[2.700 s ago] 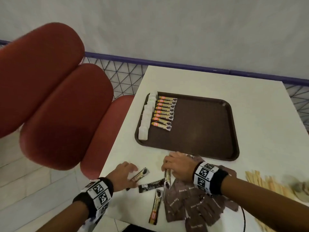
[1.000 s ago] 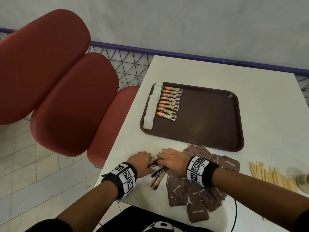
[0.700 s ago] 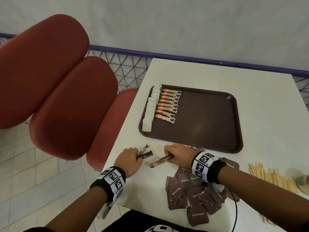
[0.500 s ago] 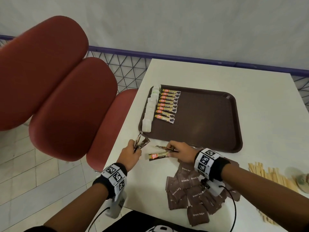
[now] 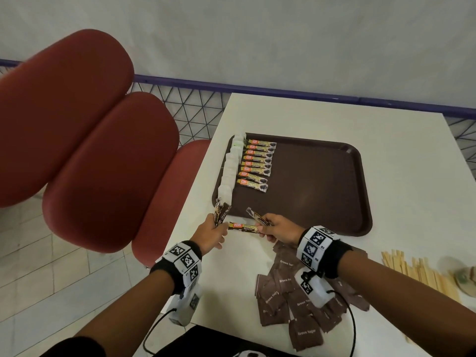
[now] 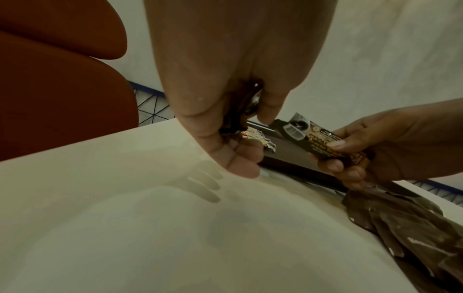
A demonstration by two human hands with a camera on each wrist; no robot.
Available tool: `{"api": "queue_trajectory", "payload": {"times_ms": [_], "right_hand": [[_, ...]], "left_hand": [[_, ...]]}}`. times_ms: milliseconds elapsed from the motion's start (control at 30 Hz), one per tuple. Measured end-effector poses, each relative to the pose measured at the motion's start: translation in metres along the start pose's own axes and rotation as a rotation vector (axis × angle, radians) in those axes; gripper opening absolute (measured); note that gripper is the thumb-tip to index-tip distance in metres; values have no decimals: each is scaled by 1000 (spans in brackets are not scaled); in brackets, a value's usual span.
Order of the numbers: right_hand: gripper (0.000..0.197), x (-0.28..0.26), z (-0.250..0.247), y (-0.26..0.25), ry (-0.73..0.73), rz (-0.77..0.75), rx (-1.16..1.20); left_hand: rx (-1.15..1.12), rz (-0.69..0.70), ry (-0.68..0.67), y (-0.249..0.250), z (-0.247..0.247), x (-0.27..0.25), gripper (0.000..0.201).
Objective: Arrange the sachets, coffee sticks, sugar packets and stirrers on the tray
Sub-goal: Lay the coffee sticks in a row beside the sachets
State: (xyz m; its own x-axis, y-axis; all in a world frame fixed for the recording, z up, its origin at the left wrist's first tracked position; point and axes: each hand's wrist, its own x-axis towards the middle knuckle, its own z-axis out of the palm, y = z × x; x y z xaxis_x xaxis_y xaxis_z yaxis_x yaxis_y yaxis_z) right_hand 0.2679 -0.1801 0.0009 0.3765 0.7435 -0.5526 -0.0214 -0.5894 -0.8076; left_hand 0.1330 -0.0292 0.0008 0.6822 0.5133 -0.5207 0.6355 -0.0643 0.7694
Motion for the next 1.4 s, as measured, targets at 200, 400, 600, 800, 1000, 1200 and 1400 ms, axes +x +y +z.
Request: {"api": "queue_trajectory", "payload": {"times_ms": [200,400,600,800,1000,1200,1400], "right_hand": [[11,2,6,2,0,12,-14],[33,14,-7,7,138,-24,-360],[29,7,-18,-2,171,-42,0],[21,12,-24,-2,260,-63,235],[24,18,-25,0,429,-116,86],[20,24,-27,-5,586,-170,-17],[29,26,-29,-16,610,-189,95]], "left_hand": [[-211,11,-13,0,1,4,26],[-174,95,-13,-1,-4,8,27],[-136,105,11,-6,-10,13,24],[-134,105,-2,-11,-10,14,26],[-103,104,21,-19,-12,13,24],[-88,90,23,-25,-16,12,25],[-87,79,24,-26,-17,11,24]]}}
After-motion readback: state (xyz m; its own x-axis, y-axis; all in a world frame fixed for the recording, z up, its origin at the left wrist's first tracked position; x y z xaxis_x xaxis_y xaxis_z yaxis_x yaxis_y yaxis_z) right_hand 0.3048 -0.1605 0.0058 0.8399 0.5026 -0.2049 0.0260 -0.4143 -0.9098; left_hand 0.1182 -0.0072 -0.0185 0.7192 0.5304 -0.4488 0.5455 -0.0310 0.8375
